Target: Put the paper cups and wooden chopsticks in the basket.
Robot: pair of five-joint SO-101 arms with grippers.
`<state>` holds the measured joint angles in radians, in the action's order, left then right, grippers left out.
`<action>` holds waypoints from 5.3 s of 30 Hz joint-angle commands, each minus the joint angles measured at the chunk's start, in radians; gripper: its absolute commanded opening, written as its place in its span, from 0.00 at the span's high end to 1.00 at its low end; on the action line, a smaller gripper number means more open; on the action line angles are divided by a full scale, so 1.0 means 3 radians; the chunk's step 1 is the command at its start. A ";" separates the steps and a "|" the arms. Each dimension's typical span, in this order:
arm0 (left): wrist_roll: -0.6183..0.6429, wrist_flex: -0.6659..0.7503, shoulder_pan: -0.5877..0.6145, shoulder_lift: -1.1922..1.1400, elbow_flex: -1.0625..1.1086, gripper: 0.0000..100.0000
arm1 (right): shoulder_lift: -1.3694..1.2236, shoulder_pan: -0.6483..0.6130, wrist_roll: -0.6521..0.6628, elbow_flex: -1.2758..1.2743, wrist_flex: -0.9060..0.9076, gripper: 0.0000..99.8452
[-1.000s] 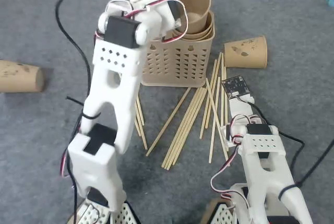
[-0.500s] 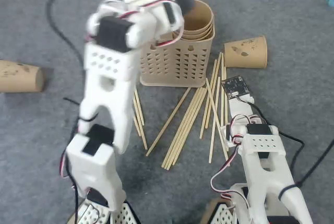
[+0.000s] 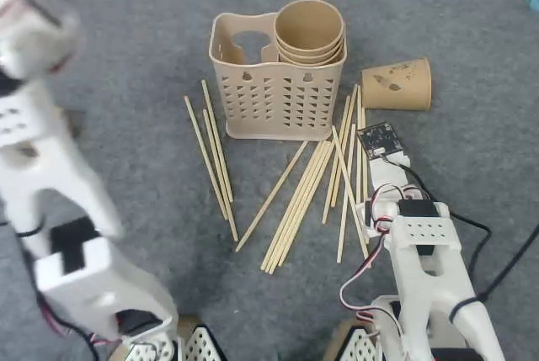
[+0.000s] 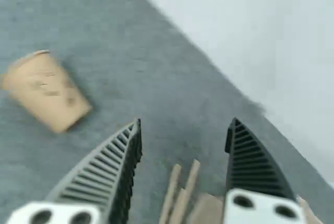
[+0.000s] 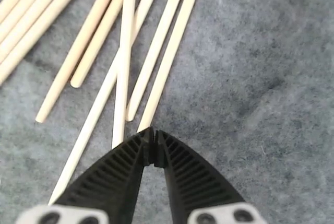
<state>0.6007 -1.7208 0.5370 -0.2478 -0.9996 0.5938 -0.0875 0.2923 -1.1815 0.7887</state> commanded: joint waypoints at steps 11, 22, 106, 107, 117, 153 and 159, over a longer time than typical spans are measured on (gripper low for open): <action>-0.0230 0.1176 0.1013 -0.1227 0.0023 0.89 | 0.0023 0.0028 0.0041 0.0031 -0.0043 0.99; 0.0092 0.2148 0.1258 -0.1918 0.0023 0.94 | 0.0018 0.0028 0.0020 0.0031 -0.0049 0.99; -0.0931 0.0343 -0.0767 0.0665 0.2683 0.84 | 0.0038 0.0054 0.0026 0.0036 -0.0064 0.99; -0.0956 0.0460 -0.0777 0.0798 0.2882 0.84 | 0.0038 0.0054 0.0026 0.0036 -0.0064 0.99; -0.0977 0.1785 -0.0762 0.2051 0.5071 0.84 | 0.0043 0.0427 -0.0338 0.0343 0.0069 0.99; -0.1591 0.3601 -0.0358 0.3099 0.7117 0.84 | -0.4355 0.0760 -0.0338 0.7125 0.1905 0.74; -0.1591 0.3606 -0.0373 0.3099 0.7117 0.84 | -0.4872 0.0913 -0.0598 0.8321 0.2263 0.74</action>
<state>0.1343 -0.6651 0.4281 0.6483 1.1393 -0.8623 0.1381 0.1818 1.1001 1.4147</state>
